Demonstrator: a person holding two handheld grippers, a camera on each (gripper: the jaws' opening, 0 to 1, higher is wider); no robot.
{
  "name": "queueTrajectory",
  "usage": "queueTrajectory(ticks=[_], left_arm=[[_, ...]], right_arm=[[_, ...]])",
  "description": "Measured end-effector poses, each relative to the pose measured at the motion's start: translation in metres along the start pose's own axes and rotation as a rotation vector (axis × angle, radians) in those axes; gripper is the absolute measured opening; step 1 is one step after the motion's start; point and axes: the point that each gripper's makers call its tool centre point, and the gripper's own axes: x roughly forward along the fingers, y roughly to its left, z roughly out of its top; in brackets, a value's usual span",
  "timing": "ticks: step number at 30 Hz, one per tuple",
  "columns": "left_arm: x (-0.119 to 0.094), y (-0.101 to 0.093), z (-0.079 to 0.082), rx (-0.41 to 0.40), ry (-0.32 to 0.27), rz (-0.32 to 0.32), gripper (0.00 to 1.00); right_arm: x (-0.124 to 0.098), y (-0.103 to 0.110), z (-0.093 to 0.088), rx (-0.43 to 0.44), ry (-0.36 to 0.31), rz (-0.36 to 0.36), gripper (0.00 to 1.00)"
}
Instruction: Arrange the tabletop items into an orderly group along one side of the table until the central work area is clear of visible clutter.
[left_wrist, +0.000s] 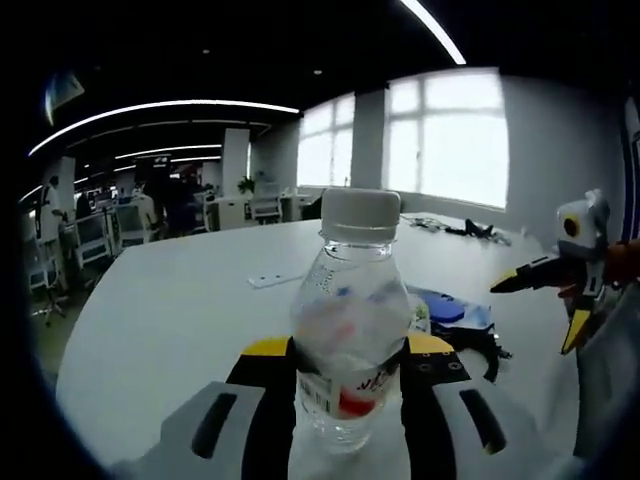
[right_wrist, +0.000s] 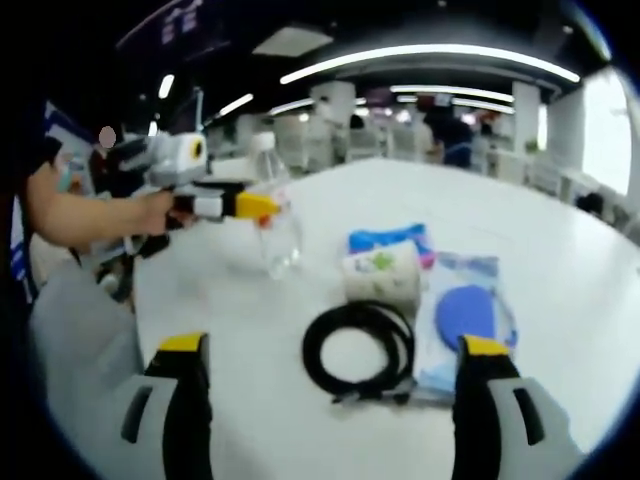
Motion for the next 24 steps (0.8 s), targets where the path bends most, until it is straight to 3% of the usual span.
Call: queueTrajectory(ticks=[24], left_arm=[[0.013, 0.071, 0.019, 0.003, -0.026, -0.007, 0.38]], right_arm=[[0.01, -0.005, -0.01, 0.01, 0.056, 0.012, 1.0]])
